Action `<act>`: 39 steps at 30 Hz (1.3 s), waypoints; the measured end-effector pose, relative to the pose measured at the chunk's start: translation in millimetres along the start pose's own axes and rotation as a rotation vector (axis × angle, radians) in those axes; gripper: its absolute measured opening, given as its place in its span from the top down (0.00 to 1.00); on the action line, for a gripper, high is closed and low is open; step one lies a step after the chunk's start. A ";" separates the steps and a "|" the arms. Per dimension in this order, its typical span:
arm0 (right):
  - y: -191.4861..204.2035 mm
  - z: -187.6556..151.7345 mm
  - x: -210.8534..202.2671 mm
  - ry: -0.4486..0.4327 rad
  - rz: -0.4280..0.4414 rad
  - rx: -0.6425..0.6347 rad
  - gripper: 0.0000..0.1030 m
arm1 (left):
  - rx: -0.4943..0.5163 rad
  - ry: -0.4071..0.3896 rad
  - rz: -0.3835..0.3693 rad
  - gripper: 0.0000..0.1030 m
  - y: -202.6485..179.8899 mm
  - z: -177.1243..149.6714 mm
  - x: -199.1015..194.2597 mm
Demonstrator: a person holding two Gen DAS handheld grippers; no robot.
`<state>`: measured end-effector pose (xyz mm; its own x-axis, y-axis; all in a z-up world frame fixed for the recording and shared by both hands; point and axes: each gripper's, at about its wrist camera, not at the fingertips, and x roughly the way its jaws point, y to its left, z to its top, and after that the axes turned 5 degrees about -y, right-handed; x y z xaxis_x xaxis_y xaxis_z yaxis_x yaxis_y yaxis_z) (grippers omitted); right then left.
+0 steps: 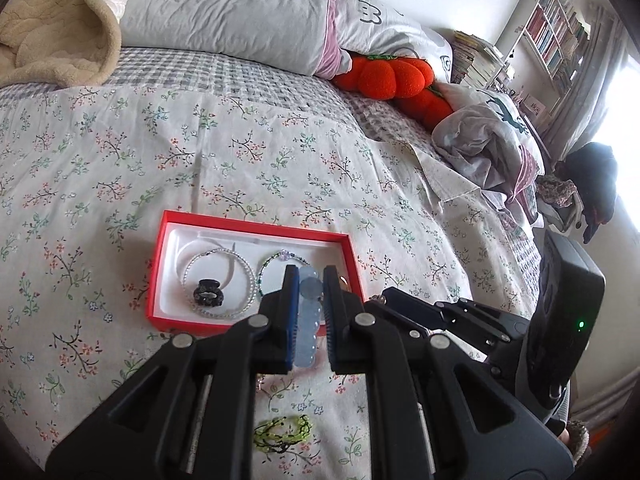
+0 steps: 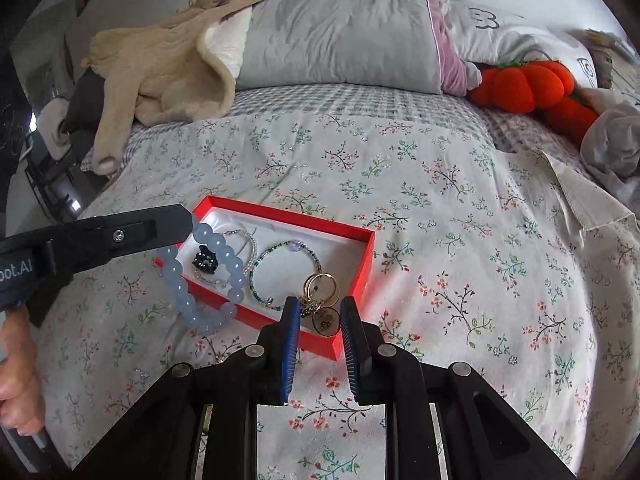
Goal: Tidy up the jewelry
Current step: 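Lift the blue bracelet and gold ring and carry both over the red box, then lower the bracelet and ring into the box and open both tools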
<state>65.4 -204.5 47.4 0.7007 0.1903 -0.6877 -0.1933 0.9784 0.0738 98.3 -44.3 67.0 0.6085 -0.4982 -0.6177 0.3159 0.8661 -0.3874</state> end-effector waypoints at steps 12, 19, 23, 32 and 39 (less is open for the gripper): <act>-6.8 0.6 15.9 0.012 -0.015 0.031 0.80 | -0.058 -0.023 0.068 0.87 26.4 8.1 36.9; 1.9 3.9 27.3 0.018 -0.009 0.031 0.80 | -0.098 -0.037 0.100 0.87 45.1 8.9 47.6; 6.5 6.5 31.9 0.020 -0.008 0.029 0.80 | -0.095 -0.021 0.116 0.86 47.1 9.2 44.0; 15.9 16.0 40.3 0.016 -0.023 0.008 0.80 | 0.052 0.004 0.256 0.54 48.4 3.0 8.8; 16.3 18.5 42.8 0.022 -0.007 0.010 0.79 | 0.090 0.060 0.343 0.35 64.3 -12.3 -11.7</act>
<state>104.9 -178.9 32.6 0.6867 0.1814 -0.7040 -0.1810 0.9805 0.0761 102.5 16.8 40.9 0.6472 -0.1771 -0.7415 0.1653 0.9821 -0.0903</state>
